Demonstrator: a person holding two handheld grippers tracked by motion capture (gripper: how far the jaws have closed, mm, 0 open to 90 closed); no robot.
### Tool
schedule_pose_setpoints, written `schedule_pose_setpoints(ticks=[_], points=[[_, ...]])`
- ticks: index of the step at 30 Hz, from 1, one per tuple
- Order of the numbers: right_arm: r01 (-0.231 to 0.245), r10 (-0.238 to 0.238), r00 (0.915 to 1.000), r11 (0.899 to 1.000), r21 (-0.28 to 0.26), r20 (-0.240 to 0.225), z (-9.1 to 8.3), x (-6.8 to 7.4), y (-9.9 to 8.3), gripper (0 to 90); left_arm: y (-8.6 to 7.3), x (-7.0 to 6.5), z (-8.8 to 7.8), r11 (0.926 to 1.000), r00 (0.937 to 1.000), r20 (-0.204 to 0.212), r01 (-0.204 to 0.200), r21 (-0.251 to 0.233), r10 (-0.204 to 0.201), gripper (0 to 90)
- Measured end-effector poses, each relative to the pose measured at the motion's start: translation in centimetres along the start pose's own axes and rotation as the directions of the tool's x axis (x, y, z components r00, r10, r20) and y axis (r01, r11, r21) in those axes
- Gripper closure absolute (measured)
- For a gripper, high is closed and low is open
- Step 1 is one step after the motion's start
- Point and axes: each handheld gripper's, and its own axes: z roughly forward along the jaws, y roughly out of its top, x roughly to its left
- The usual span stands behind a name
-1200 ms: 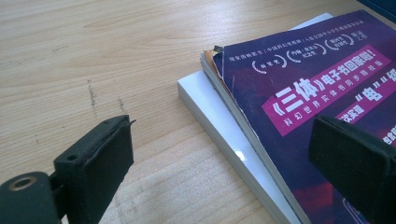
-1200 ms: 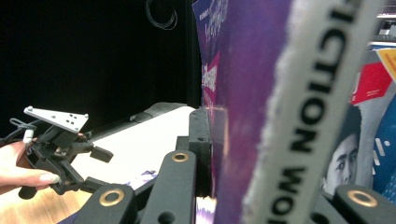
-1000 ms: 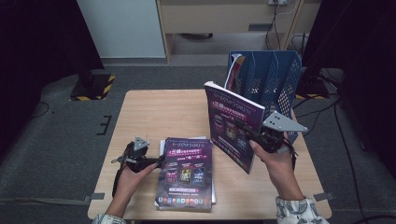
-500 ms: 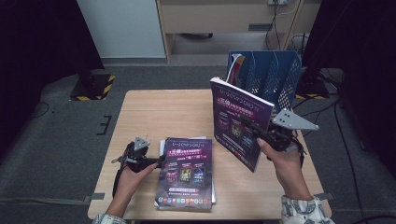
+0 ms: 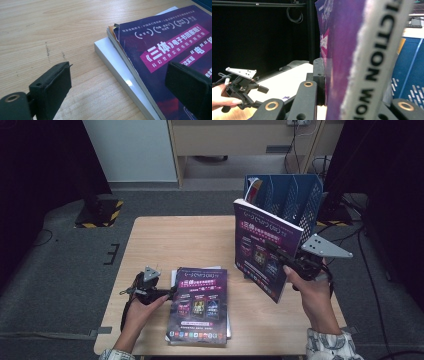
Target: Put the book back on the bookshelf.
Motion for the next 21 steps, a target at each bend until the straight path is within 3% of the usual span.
schedule_pose_setpoints(ticks=[21], points=[[-0.001,0.001,0.9999,1.0,0.004,0.017,-1.6,-0.7,0.7,82.8,0.0,0.0,0.0,1.0,1.0,-0.005,-0.003,0.002,0.003,6.4]])
